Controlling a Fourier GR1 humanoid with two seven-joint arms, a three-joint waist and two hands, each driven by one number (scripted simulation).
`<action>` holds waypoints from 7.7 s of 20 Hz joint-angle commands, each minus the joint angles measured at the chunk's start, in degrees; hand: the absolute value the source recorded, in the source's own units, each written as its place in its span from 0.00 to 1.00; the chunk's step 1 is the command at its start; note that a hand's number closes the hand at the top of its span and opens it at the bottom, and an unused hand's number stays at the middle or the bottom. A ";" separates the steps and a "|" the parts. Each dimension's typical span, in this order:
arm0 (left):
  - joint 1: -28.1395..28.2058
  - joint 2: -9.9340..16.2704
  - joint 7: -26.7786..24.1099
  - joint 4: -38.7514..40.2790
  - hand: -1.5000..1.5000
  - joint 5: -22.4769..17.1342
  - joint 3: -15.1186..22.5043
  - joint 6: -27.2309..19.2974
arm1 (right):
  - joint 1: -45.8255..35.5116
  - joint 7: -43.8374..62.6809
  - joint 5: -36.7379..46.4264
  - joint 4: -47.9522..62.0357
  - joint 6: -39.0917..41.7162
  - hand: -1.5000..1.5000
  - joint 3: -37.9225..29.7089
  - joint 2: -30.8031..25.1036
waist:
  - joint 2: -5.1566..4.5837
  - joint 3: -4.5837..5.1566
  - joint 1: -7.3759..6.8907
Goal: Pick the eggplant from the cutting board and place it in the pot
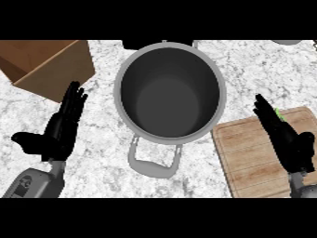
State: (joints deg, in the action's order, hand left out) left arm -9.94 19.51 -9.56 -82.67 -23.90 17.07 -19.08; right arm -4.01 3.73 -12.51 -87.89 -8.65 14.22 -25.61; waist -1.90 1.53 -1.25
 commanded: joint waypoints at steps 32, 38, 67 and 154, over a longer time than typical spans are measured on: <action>-0.41 15.30 26.47 6.00 0.50 11.23 -0.43 -2.46 | -49.52 58.26 14.79 40.88 51.36 0.00 13.58 -8.98 | 1.41 -1.38 -1.64; -0.02 14.25 28.30 4.98 0.50 12.05 -0.27 -3.53 | -54.42 61.80 11.43 50.35 54.83 0.00 13.83 -3.12 | 1.71 -1.45 -0.87; 1.17 12.83 30.81 3.84 0.50 15.91 -9.08 1.90 | -46.71 52.32 25.67 57.44 52.84 0.00 14.12 -2.22 | 1.94 -1.52 1.14; 2.98 0.07 32.68 1.09 0.50 30.97 -15.89 7.21 | -48.31 47.55 38.50 -18.54 20.81 1.00 5.18 1.77 | 1.83 -1.46 0.53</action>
State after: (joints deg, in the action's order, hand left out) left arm -5.73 22.10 22.32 -82.17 4.65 -0.51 -9.86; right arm -47.83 49.26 24.21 -111.86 11.54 16.12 -29.45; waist -0.02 0.11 -0.88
